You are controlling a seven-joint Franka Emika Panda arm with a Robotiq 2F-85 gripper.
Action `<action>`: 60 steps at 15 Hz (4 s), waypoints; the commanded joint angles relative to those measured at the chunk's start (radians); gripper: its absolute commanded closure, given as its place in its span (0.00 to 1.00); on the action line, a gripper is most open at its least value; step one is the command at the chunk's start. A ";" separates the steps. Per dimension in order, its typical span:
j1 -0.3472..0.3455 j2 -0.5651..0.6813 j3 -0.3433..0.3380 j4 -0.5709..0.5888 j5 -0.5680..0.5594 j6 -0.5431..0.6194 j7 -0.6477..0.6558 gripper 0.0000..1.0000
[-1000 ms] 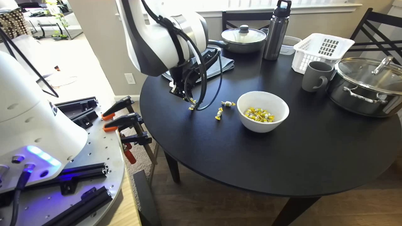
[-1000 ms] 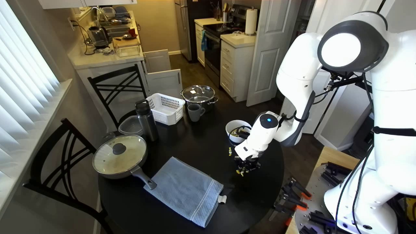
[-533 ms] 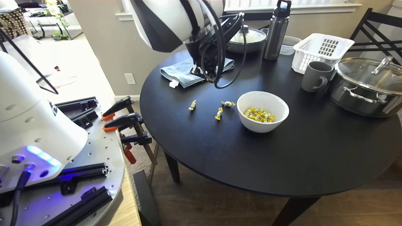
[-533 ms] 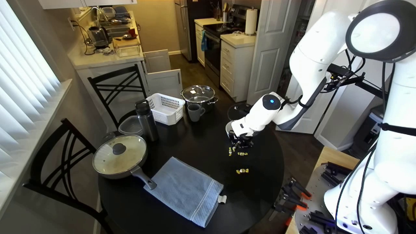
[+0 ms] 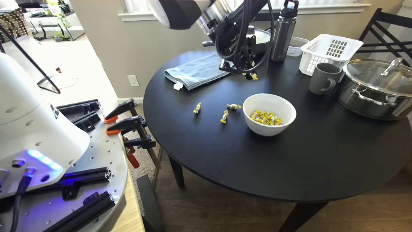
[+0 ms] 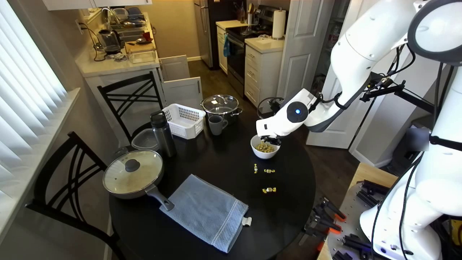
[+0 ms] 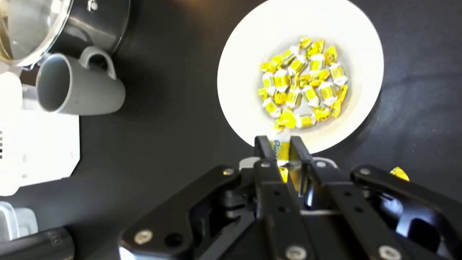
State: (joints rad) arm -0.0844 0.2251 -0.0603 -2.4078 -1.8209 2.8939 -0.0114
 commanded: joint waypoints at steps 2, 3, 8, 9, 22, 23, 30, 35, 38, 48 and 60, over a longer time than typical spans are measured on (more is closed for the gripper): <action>0.014 0.038 0.008 0.004 -0.074 -0.153 0.171 0.96; 0.015 0.047 0.011 0.005 -0.089 -0.176 0.202 0.96; 0.030 0.097 0.026 0.020 -0.132 -0.291 0.345 0.96; 0.034 0.106 0.029 0.023 -0.140 -0.320 0.374 0.96; -0.010 0.173 0.131 0.040 -0.159 -0.250 0.476 0.08; -0.018 0.175 0.139 0.044 -0.168 -0.184 0.471 0.03; -0.007 0.259 0.102 0.062 -0.114 0.124 0.349 0.00; 0.017 0.340 0.046 0.051 -0.009 0.221 0.215 0.00; -0.025 0.380 0.070 0.027 0.117 0.246 0.069 0.00; -0.054 0.410 0.098 -0.021 0.390 0.264 -0.238 0.00; -0.113 0.338 0.152 -0.046 0.483 0.297 -0.296 0.00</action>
State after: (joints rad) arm -0.1438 0.5817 0.0457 -2.4088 -1.3842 3.1769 -0.2260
